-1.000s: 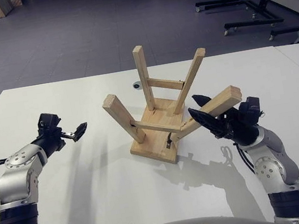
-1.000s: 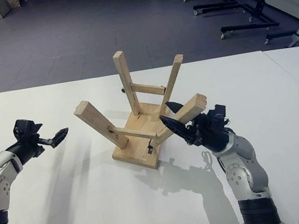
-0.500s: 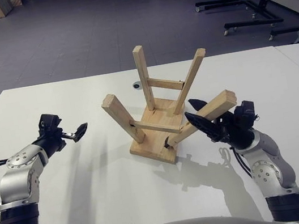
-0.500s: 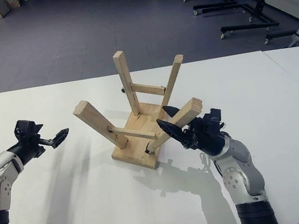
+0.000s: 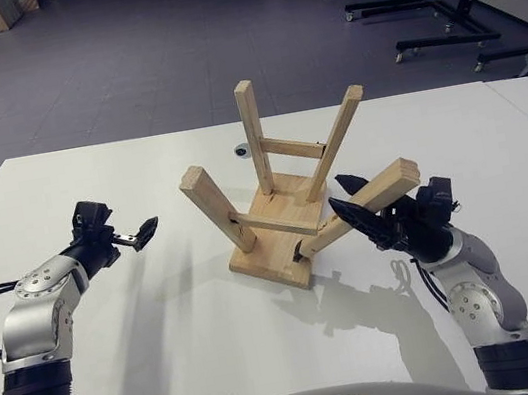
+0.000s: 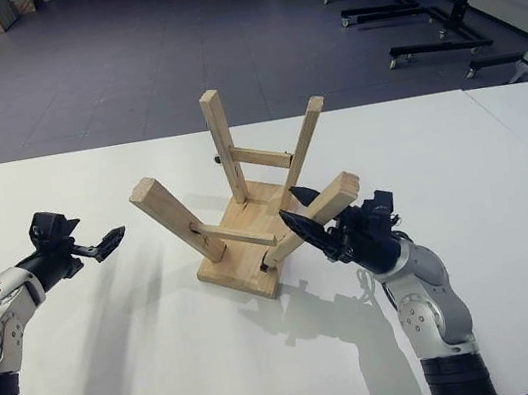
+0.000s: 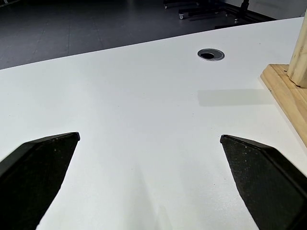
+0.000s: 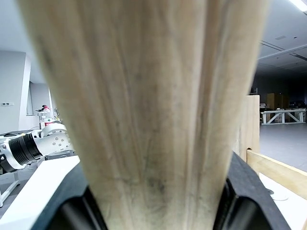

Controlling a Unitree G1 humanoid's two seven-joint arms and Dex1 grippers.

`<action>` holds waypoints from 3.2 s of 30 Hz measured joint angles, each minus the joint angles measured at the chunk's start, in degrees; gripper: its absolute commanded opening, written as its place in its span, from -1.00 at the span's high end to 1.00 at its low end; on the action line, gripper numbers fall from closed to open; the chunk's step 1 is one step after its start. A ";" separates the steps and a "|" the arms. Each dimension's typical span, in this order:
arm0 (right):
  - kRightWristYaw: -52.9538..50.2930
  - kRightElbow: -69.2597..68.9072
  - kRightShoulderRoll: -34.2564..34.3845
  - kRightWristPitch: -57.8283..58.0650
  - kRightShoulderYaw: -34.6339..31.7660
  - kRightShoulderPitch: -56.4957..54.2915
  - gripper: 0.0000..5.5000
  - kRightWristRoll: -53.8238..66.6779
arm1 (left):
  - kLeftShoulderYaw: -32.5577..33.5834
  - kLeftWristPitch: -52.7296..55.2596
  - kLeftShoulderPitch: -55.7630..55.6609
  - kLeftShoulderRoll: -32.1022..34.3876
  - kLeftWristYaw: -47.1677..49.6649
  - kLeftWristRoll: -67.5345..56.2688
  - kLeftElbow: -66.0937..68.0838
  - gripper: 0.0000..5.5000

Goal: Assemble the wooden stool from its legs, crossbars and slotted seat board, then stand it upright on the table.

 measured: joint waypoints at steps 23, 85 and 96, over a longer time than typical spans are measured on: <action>0.24 0.16 -0.02 -0.70 0.72 0.12 0.25 -1.15 | -1.39 -1.27 0.02 -0.24 -0.11 1.12 1.71 -0.96; -8.27 -4.24 -4.24 -3.04 11.58 -0.69 0.25 -13.38 | -2.22 -1.42 0.77 -2.33 0.43 2.18 -0.85 -0.96; -12.20 -5.90 -6.15 0.95 14.54 -3.12 0.25 -15.86 | -2.32 -1.41 0.93 -2.33 0.45 2.27 -2.30 -0.96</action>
